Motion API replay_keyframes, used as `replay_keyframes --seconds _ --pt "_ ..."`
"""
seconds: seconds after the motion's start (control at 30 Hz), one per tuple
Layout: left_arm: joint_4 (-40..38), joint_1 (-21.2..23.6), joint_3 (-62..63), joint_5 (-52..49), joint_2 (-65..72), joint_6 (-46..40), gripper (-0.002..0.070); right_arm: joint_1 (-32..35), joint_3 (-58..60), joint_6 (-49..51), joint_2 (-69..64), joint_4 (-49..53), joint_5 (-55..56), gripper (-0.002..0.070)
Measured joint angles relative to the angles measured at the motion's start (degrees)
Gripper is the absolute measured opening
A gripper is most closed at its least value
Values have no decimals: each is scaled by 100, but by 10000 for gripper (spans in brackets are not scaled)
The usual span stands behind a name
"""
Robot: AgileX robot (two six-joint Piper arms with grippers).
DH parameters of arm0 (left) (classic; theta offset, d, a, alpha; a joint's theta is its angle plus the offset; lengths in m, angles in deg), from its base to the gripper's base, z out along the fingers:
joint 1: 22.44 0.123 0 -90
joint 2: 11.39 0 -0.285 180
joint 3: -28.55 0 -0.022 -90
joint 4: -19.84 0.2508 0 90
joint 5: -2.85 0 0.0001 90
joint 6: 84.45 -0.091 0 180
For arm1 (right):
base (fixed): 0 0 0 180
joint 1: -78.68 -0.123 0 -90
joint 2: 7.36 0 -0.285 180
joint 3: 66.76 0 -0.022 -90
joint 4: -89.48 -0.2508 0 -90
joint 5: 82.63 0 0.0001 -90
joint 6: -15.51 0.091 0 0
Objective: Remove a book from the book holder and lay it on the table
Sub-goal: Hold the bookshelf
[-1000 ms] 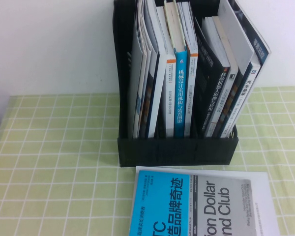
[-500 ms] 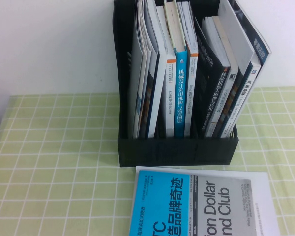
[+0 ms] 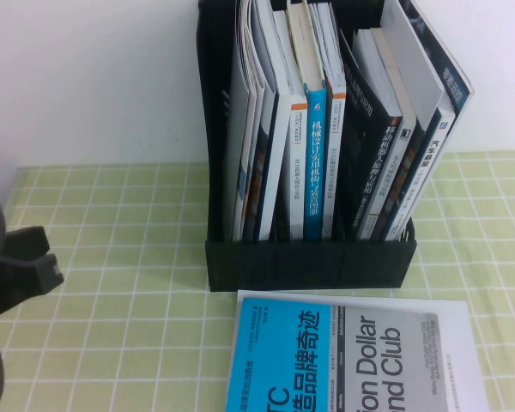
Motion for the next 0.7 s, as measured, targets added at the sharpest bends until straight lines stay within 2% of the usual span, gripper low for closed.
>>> replay_keyframes --seconds 0.17,0.37,0.53,0.7 --pt "-315 0 0 488 449 -192 -3 -24 0 -916 -317 -1132 -24 -2" --pt "-1367 0 0 910 1052 -1601 -3 -328 0 -3695 -742 -3713 50 -2" --pt "-3037 0 320 747 1514 -3640 -3 -388 115 -5783 -1228 -6051 168 -2" --pt "-5609 0 953 -49 1966 -6921 -3 -388 208 -6989 -1831 -7126 233 -2"
